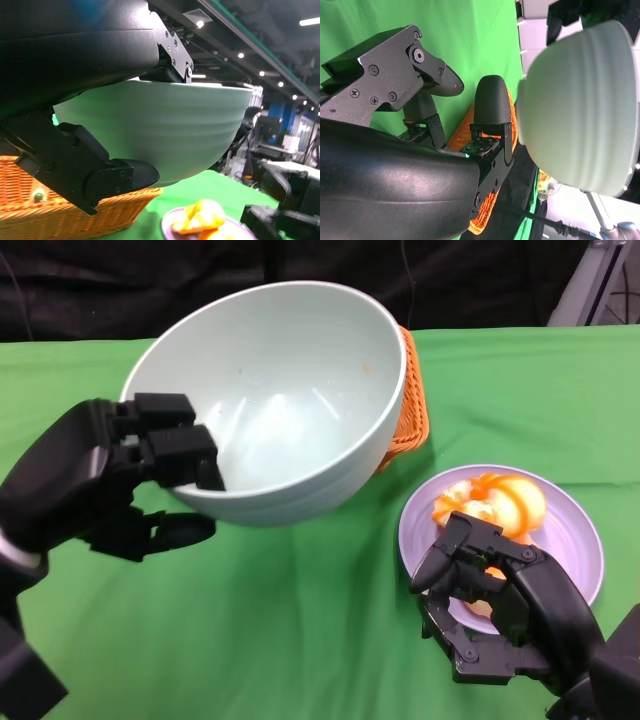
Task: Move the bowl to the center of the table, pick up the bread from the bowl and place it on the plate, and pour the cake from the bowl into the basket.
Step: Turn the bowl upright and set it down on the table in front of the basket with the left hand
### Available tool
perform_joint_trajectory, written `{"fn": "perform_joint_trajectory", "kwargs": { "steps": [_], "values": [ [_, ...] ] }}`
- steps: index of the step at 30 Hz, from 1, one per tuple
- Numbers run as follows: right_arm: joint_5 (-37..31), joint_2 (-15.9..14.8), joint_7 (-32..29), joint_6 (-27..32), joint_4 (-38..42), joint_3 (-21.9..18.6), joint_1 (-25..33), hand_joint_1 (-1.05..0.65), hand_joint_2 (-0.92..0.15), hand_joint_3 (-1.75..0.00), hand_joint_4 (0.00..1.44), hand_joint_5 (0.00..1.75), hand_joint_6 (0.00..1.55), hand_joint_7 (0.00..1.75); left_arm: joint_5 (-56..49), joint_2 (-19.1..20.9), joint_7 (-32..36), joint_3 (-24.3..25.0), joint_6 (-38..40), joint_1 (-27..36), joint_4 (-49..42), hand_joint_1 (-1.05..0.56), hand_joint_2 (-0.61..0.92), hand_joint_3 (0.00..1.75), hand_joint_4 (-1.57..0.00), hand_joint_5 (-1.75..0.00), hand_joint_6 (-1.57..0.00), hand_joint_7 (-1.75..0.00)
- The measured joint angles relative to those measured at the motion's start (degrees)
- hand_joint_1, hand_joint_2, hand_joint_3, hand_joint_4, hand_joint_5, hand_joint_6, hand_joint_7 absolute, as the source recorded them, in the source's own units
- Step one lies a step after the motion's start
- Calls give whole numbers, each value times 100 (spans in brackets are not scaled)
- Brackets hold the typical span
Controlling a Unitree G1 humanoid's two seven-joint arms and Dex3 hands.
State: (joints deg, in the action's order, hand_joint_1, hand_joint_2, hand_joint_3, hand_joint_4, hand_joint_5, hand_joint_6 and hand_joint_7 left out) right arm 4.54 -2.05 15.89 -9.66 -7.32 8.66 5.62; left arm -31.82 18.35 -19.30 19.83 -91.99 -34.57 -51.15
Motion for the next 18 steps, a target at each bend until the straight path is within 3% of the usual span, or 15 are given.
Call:
{"fn": "perform_joint_trajectory", "kwargs": {
  "steps": [3,12,18],
  "values": [
    [11,21,-36,57,-18,-2,-2,-4,-54,-111,65,175,55,154,-764,176,786,19,-9,257,242,-5,46,107,-73,-175,-60,-168],
    [71,51,-51,149,-30,-34,-29,-5,-54,-110,65,175,53,155,-3074,732,3666,-163,73,929,609,-9,55,82,-79,-175,-60,-173],
    [83,64,-47,150,-29,-32,-38,-5,-56,-105,65,175,53,152,-4627,1355,6084,-1483,1107,1218,766,-11,78,23,-77,-175,-68,-156]
  ]
}}
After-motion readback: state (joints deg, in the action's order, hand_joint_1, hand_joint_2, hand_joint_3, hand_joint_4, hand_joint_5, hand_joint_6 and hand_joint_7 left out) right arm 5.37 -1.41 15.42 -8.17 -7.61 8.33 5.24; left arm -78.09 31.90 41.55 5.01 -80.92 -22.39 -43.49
